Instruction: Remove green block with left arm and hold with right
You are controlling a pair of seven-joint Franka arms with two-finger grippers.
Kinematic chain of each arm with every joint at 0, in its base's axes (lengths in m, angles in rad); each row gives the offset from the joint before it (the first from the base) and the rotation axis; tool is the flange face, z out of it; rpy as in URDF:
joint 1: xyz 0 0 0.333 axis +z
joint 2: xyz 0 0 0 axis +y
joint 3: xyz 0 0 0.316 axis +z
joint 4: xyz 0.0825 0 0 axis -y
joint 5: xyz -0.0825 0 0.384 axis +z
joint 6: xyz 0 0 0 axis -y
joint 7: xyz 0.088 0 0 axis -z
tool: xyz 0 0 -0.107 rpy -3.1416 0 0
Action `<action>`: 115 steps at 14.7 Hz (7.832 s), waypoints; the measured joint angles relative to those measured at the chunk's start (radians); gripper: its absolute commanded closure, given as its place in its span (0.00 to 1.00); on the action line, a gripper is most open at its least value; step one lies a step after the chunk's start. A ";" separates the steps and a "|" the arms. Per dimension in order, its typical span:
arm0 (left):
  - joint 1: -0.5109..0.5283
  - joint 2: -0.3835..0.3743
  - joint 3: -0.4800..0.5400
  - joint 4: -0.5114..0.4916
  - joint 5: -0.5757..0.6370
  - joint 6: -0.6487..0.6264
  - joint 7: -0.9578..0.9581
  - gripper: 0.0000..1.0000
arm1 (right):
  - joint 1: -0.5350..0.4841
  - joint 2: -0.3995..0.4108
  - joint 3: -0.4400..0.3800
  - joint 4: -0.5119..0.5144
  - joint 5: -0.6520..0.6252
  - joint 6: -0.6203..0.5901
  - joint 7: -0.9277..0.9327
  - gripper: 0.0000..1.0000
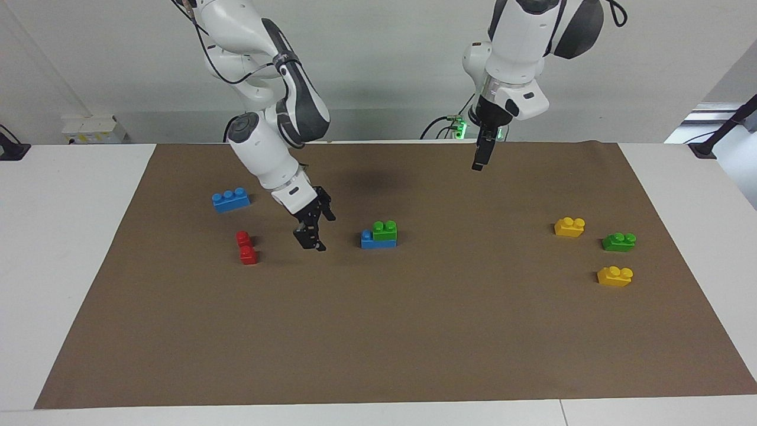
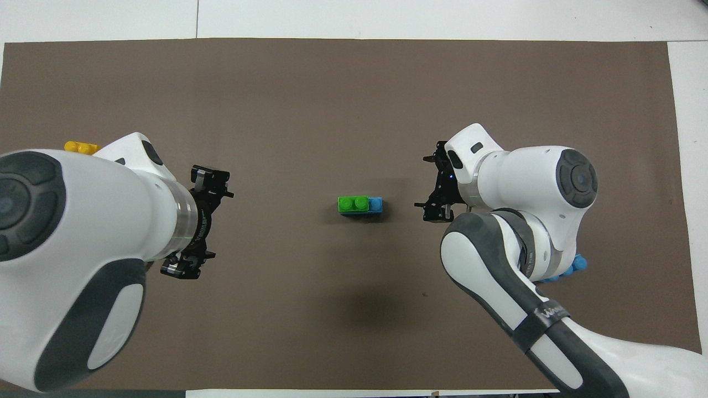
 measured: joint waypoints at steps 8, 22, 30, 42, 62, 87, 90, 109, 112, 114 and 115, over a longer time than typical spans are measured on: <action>-0.113 0.000 -0.001 -0.092 0.000 0.151 -0.307 0.00 | 0.021 0.075 0.037 -0.045 0.000 0.109 -0.122 0.00; -0.249 0.201 0.000 -0.118 0.000 0.401 -0.573 0.00 | 0.063 0.125 0.091 -0.045 0.002 0.200 -0.122 0.00; -0.248 0.290 0.012 -0.061 0.000 0.437 -0.620 0.00 | 0.080 0.168 0.092 -0.045 0.002 0.271 -0.119 0.00; -0.222 0.453 0.020 0.117 0.002 0.372 -0.636 0.00 | 0.094 0.198 0.092 -0.043 0.002 0.309 -0.112 0.26; -0.253 0.538 0.012 0.123 0.036 0.427 -0.739 0.07 | 0.092 0.198 0.089 -0.038 0.003 0.309 -0.085 0.81; -0.213 0.432 0.020 0.134 0.061 0.337 -0.706 1.00 | 0.091 0.201 0.087 -0.033 0.003 0.308 -0.072 0.82; -0.187 0.431 0.021 0.134 0.061 0.316 -0.657 1.00 | 0.091 0.201 0.088 -0.024 0.003 0.289 -0.039 0.84; 0.252 0.428 0.026 0.068 0.061 0.308 0.063 1.00 | -0.059 -0.019 -0.120 0.230 -0.198 -0.323 0.273 0.84; 0.319 0.426 0.026 0.057 0.061 0.318 0.171 1.00 | -0.059 -0.022 -0.223 0.231 -0.226 -0.333 0.293 0.84; 0.358 0.424 0.026 0.047 0.061 0.330 0.233 1.00 | -0.059 -0.022 -0.273 0.231 -0.256 -0.333 0.297 0.84; 0.376 0.424 0.026 0.041 0.061 0.344 0.259 1.00 | -0.059 -0.021 -0.295 0.230 -0.264 -0.333 0.310 0.84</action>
